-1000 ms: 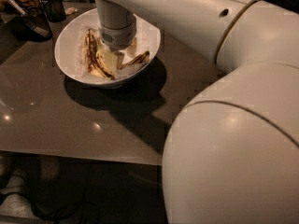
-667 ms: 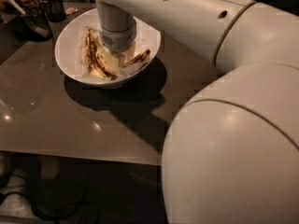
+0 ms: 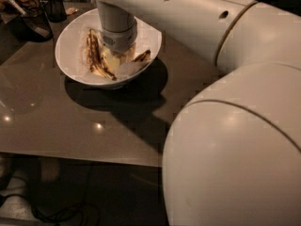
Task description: Pick banana from white bowl
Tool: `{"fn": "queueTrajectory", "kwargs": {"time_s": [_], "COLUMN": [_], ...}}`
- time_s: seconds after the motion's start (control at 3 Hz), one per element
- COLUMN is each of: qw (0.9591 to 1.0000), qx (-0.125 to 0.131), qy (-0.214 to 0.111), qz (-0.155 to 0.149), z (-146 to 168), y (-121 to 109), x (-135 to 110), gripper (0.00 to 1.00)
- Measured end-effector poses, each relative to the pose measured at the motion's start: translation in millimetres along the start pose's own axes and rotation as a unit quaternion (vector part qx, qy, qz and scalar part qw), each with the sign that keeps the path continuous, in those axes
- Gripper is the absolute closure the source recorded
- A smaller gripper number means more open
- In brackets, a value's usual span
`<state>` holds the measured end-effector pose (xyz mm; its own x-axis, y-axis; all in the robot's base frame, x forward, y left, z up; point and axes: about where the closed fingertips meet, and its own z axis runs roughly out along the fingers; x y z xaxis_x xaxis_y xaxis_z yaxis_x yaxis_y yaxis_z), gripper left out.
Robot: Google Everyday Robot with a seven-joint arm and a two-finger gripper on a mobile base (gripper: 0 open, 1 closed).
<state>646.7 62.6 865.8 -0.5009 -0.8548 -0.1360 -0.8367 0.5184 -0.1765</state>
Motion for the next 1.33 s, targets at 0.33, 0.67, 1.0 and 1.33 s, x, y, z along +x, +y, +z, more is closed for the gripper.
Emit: {"fn": "queueTrajectory", "kwargs": {"time_s": [0.33, 0.67, 1.0, 1.33], "qw": [1.0000, 0.9991, 0.9976, 0.9957], "qx": [0.003, 0.002, -0.001, 0.000], "qy": [-0.008, -0.041, -0.068, -0.092], "qz": [0.000, 0.007, 0.008, 0.008], "z": [-4, -26, -44, -62], "y": [1, 2, 2, 0], "x": [2, 10, 15, 17], "gripper": [1.00, 1.00, 1.00, 1.00]}}
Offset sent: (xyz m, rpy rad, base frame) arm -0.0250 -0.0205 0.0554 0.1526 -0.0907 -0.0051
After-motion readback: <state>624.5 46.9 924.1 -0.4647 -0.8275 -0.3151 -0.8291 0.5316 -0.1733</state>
